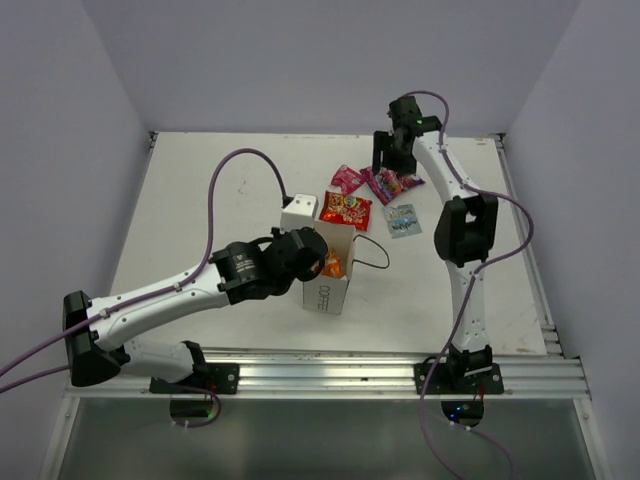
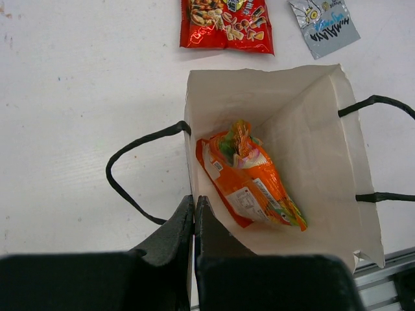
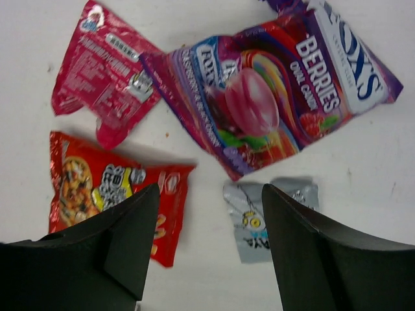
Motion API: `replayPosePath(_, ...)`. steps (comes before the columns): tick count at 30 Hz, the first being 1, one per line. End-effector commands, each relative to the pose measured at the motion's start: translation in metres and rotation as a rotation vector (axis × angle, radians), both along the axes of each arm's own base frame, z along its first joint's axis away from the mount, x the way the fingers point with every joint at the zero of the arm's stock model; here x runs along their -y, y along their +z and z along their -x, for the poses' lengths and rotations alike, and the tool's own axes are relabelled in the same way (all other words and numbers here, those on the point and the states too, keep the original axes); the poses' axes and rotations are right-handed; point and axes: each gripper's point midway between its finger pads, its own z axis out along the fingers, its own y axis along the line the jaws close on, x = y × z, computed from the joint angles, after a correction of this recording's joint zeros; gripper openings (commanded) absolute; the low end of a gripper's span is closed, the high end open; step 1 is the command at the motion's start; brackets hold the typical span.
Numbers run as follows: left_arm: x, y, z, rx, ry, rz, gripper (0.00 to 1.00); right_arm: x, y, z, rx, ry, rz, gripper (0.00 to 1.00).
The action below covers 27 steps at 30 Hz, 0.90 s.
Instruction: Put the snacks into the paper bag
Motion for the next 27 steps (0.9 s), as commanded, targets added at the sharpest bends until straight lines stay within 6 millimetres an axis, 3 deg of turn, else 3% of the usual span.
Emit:
replayPosePath(1, -0.001, 0.025, -0.004, 0.042, 0.012, 0.034, 0.0, 0.009, 0.022, -0.049, 0.179, -0.019, 0.064, 0.69)
replayPosePath(3, -0.002, 0.027, -0.004, 0.043, 0.013, 0.032, 0.0, 0.02, 0.001, -0.061, 0.174, -0.045, 0.116, 0.69)
replayPosePath(6, -0.003, 0.029, -0.003, 0.035, 0.017, 0.038, 0.0, 0.036, -0.011, -0.077, 0.202, -0.074, 0.181, 0.7)
replayPosePath(9, -0.001, 0.031, -0.001, 0.019, 0.017, 0.051, 0.0, 0.041, -0.039, -0.085, 0.183, -0.065, 0.226, 0.7)
replayPosePath(13, 0.002, 0.029, 0.002, -0.003, 0.012, 0.056, 0.0, 0.048, -0.091, -0.072, 0.079, -0.046, 0.289, 0.68)
replayPosePath(15, 0.002, 0.027, 0.002, -0.008, 0.017, 0.057, 0.0, 0.053, -0.107, -0.064, 0.041, -0.041, 0.316, 0.67)
replayPosePath(18, 0.002, 0.02, 0.003, -0.022, 0.019, 0.058, 0.0, 0.058, -0.129, -0.047, -0.022, -0.028, 0.341, 0.48)
replayPosePath(19, 0.003, 0.018, 0.004, -0.026, 0.019, 0.063, 0.0, 0.061, -0.138, -0.04, -0.05, -0.021, 0.353, 0.32)
replayPosePath(22, 0.003, 0.006, 0.006, -0.045, 0.02, 0.054, 0.0, 0.063, -0.136, -0.03, -0.062, -0.014, 0.36, 0.0)
replayPosePath(26, 0.0, -0.006, 0.009, -0.059, 0.028, 0.052, 0.0, 0.061, -0.108, -0.026, -0.033, -0.009, 0.331, 0.0)
replayPosePath(27, -0.002, -0.007, 0.009, -0.061, 0.034, 0.054, 0.0, 0.058, -0.083, -0.028, 0.007, -0.012, 0.312, 0.0)
